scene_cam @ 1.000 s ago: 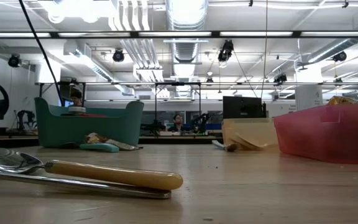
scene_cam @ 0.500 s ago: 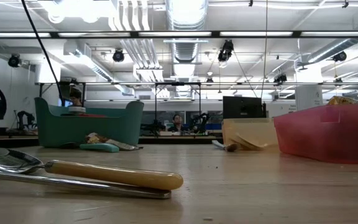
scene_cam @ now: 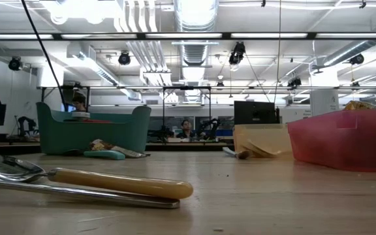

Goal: Pick & Place Food Item
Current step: Put the green seasoning bottle into the green bin

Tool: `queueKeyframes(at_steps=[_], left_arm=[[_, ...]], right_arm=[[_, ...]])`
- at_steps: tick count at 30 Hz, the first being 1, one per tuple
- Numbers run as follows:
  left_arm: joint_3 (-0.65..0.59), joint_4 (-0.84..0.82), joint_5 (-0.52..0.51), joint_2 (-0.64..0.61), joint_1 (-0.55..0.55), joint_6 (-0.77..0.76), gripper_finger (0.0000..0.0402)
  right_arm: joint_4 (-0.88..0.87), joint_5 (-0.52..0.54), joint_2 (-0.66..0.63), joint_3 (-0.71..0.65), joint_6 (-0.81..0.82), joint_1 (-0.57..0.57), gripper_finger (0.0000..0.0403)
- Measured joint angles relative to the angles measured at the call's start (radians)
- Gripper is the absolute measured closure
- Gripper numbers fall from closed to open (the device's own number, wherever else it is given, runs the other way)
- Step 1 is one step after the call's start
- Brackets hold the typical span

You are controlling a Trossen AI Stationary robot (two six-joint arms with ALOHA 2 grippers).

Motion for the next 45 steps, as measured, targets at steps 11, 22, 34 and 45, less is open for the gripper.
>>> queueKeyframes(at_steps=[11,22,34,45], left_arm=[[0.000,0.000,-0.058,0.000,0.062,0.081,0.0208],[-0.001,0.000,-0.069,0.000,0.289,0.317,0.0208],[-0.001,0.000,-0.038,0.000,0.682,0.611,0.0208],[-0.002,0.000,-0.062,0.056,1.143,0.706,0.0208]], right_arm=[[0.000,0.000,0.000,0.000,-0.001,0.000,0.0065],[0.002,0.000,0.000,0.000,0.002,0.000,0.0065],[0.027,-0.003,-0.017,0.000,0.084,-0.010,0.0065],[0.031,-0.001,-0.023,0.000,0.113,-0.048,0.0065]])
